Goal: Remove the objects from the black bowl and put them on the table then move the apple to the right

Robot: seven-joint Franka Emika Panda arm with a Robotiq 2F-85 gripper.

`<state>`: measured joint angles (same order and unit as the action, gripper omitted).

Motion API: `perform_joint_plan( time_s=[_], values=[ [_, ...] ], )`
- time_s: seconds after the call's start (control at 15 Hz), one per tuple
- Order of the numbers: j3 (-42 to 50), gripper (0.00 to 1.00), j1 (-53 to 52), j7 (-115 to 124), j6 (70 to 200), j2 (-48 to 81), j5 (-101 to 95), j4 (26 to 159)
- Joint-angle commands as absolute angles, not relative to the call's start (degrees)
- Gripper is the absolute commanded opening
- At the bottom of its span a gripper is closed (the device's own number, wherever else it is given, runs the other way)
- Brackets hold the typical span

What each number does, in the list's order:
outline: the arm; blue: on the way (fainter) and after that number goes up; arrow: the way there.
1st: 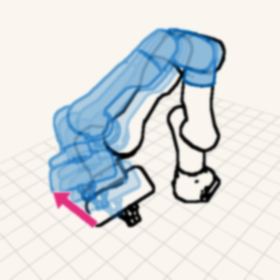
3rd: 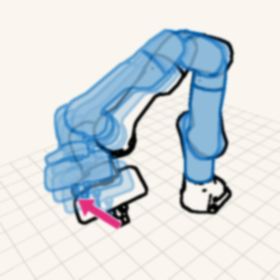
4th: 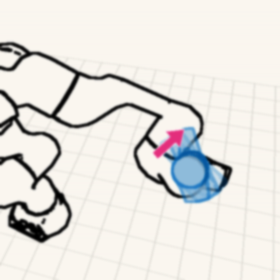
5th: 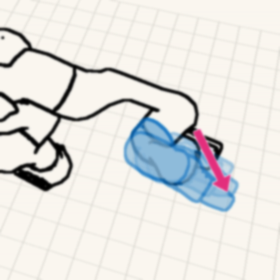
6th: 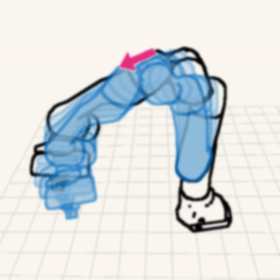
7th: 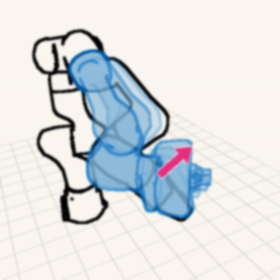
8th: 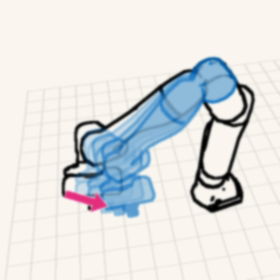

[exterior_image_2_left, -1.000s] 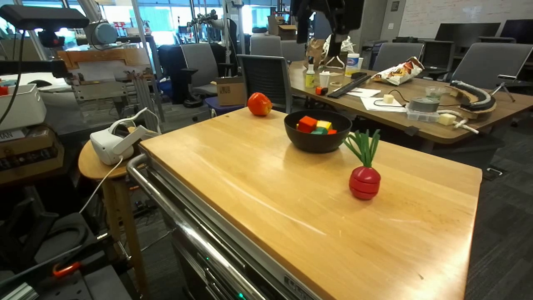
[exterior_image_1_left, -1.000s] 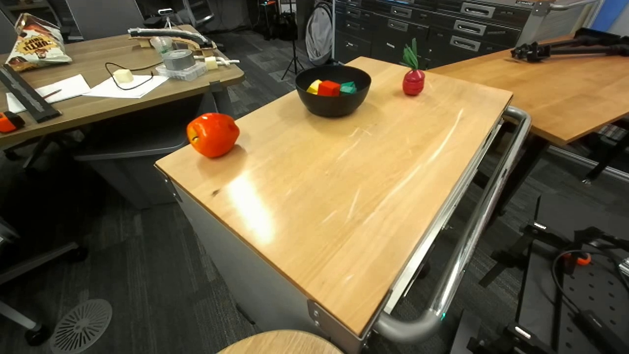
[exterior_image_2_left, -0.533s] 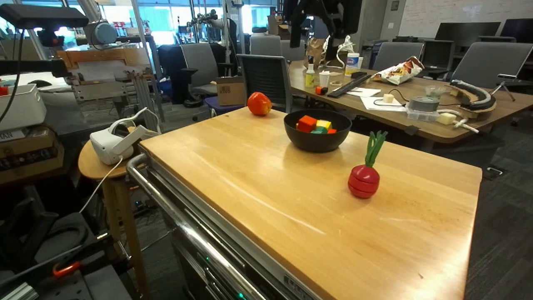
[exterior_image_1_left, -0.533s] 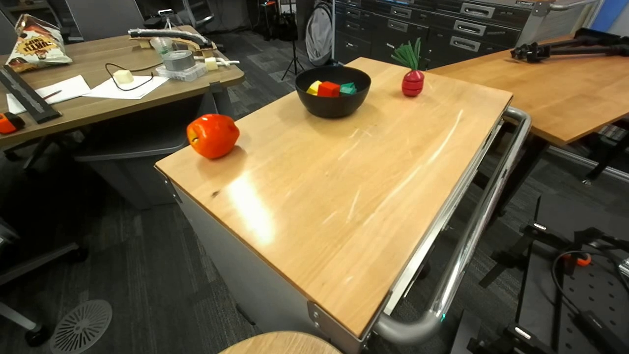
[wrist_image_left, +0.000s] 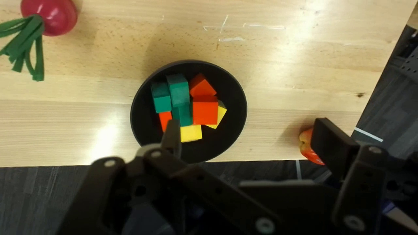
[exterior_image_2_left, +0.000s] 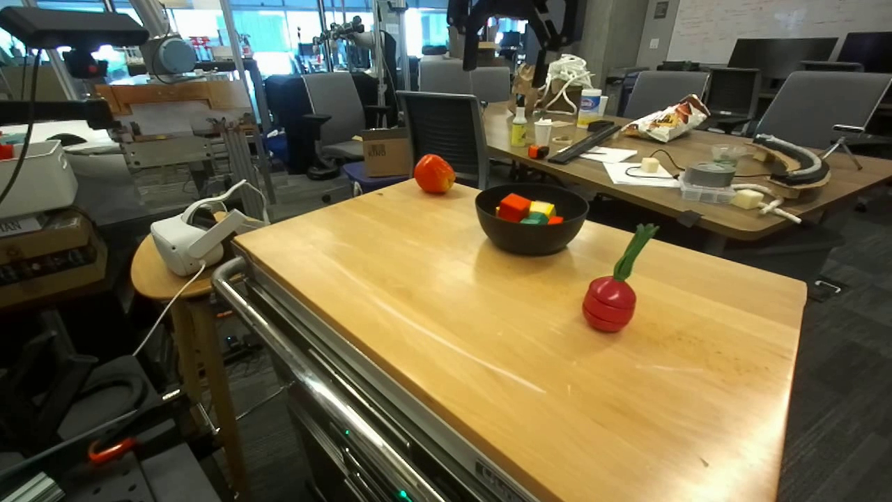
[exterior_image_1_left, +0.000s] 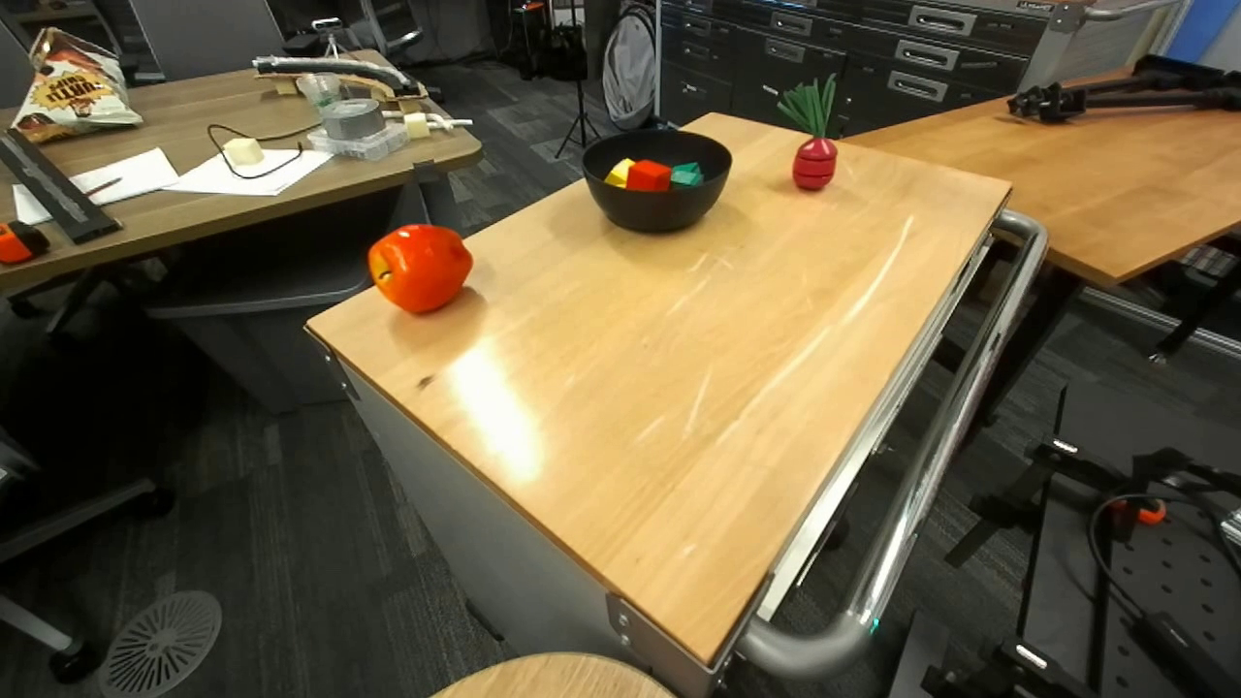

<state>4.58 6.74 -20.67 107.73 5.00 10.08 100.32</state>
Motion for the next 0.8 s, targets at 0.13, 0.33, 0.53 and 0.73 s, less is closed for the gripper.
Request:
perform_joint_plan(
  time_s=[0.13, 0.33, 0.53, 0.73],
  values=[
    [4.13, 1.00, 5.91, -21.25, 110.87, 7.74, 4.73, 98.99],
    [3.25, 1.00, 5.82, -22.74, 109.11, 11.83, 5.35, 96.00],
    [2.00, 1.00, 6.12, -23.45, 107.86, 15.94, 7.54, 93.20],
    [1.25, 1.00, 6.27, -22.15, 107.95, 20.04, 7.29, 90.69]
  ],
)
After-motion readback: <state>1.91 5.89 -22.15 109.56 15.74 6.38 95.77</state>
